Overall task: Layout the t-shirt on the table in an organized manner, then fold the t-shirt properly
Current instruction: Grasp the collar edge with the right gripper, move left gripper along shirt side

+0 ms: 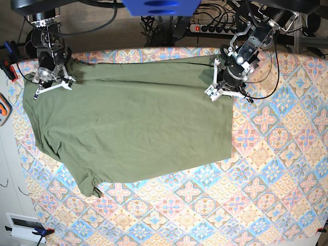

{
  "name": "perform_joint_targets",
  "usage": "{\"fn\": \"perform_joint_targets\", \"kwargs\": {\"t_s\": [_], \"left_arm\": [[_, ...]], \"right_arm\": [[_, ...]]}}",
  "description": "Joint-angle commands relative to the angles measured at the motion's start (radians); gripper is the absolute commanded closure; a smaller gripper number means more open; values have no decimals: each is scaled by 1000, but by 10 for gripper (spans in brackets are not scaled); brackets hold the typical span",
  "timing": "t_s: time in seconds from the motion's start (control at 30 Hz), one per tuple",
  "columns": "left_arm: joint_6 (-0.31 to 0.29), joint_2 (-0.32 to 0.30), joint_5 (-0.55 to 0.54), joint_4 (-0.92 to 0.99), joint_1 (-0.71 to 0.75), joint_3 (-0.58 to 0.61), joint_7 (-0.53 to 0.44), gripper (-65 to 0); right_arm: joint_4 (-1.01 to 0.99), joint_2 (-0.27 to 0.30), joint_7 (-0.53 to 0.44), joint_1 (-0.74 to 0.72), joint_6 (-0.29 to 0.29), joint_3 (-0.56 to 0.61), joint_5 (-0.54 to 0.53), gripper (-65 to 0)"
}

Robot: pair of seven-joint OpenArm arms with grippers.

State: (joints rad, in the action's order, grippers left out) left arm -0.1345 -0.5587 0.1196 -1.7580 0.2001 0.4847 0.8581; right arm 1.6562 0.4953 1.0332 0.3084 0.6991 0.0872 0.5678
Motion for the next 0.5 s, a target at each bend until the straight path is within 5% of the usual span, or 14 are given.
{"fn": "perform_joint_targets", "kwargs": {"t_s": [0.0,0.47], "left_arm": [[3,-27,9,45,-17,-4,54,-40],[3,-133,10,177,-43,-7,-63,-40]], "right_arm": [[14,19,5,1,-1,-8,4,-106],[144,19,42,85,-1,-17,4,-106]]}}
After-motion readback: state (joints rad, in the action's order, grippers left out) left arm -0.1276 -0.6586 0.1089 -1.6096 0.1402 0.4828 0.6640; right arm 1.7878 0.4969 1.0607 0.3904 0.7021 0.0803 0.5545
